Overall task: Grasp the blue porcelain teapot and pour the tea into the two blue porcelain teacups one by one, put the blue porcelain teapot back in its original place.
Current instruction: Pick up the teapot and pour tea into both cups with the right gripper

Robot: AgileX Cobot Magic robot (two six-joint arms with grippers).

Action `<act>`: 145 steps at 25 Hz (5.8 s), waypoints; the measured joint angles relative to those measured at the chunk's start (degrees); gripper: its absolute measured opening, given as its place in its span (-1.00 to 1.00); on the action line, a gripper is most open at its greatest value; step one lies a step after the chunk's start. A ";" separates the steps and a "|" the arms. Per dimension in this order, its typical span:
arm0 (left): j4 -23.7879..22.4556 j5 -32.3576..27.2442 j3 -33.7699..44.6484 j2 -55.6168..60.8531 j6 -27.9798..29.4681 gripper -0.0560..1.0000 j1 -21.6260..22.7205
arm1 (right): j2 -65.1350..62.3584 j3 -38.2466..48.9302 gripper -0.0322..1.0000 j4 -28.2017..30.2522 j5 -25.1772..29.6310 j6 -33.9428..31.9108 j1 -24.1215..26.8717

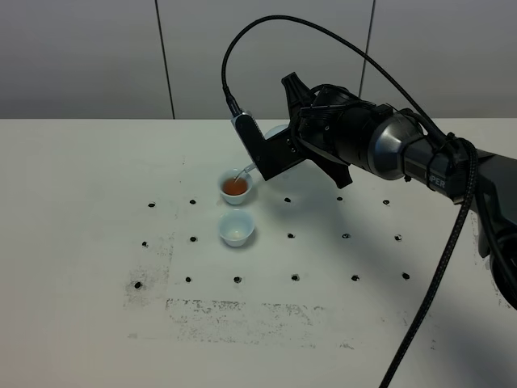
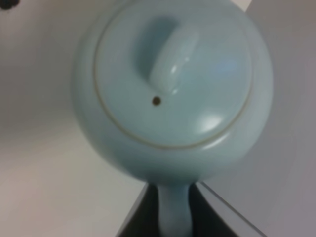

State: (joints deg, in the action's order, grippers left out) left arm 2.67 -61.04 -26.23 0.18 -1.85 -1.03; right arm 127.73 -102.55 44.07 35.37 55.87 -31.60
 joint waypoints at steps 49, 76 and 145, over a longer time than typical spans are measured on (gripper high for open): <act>0.00 0.00 0.00 0.00 -0.05 -0.35 0.00 | -11.41 17.04 -0.88 -60.59 -4.92 -21.55 8.47; 0.00 0.00 0.00 0.00 -0.01 -0.35 0.00 | -18.91 19.65 -0.88 -56.52 -2.56 -13.56 8.03; 0.00 0.00 0.00 0.00 -0.01 -0.35 0.00 | -14.05 25.96 -0.88 2.03 -16.05 -3.90 -0.03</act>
State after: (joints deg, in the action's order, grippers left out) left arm 2.67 -61.04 -26.23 0.18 -1.86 -1.03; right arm 113.68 -76.58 46.10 19.32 51.97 -31.63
